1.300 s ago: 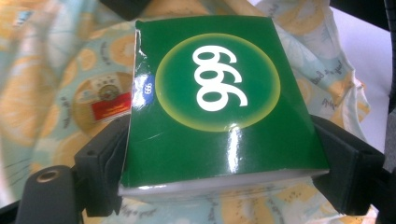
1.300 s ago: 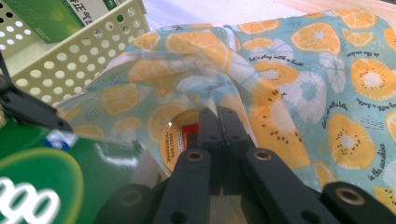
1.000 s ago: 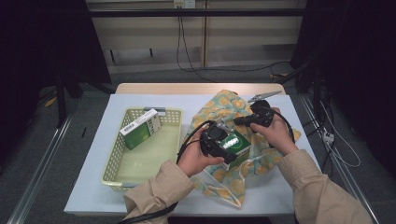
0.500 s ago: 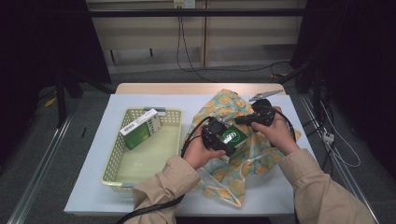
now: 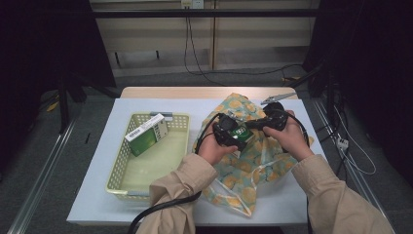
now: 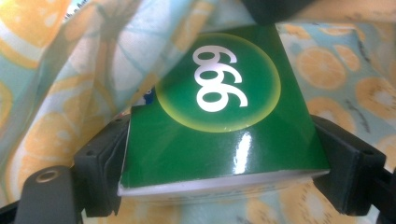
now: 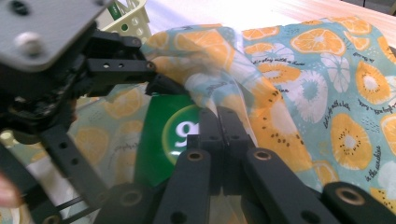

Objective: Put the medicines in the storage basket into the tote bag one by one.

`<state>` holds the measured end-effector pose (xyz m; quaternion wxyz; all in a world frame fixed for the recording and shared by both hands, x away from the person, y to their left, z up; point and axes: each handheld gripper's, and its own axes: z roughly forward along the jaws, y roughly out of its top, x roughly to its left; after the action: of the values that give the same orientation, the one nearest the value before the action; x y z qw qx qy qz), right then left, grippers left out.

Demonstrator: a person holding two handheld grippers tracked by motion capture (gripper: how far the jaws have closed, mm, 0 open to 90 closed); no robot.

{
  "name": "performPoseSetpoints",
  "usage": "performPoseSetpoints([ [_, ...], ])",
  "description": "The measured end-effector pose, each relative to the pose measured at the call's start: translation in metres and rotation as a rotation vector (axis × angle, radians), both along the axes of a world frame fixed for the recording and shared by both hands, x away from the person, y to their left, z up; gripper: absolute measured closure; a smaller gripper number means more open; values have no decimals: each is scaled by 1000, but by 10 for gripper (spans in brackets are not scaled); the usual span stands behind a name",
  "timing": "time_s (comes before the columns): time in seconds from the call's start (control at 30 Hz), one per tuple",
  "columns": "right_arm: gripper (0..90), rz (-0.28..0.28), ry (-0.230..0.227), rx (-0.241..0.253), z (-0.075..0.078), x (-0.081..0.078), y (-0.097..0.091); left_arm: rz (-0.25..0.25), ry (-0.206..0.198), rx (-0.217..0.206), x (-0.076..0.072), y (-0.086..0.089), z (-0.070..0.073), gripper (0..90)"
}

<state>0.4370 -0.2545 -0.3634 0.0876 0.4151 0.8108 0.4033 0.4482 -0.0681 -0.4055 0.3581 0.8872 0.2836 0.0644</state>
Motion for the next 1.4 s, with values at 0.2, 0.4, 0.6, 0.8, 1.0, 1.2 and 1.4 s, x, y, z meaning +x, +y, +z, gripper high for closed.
performPoseSetpoints([
  [0.2, 900, -2, 2, 9, 0, 0, -2, 27, -23, -6, 11, -5, -3, 157],
  [0.4, 900, -11, 5, 12, 0, 2, -3, 23, -32, -12, 15, -6, -7, 132],
  [0.6, 900, -17, 5, 7, -1, 3, -3, -2, -1, -19, 6, 2, 0, 99],
  [0.8, 900, -17, 7, -2, -2, 3, -1, 9, 1, -10, -7, 15, 11, 69],
  [1.0, 900, -22, 6, -6, -2, 2, -1, -55, 24, -33, -19, 34, 23, 78],
  [1.2, 900, -19, 7, -6, -1, 1, -1, -94, 10, -47, -27, 57, 38, 68],
  [1.4, 900, -18, 8, -4, -2, 0, -2, -90, 16, -86, -30, 82, 49, 61],
])
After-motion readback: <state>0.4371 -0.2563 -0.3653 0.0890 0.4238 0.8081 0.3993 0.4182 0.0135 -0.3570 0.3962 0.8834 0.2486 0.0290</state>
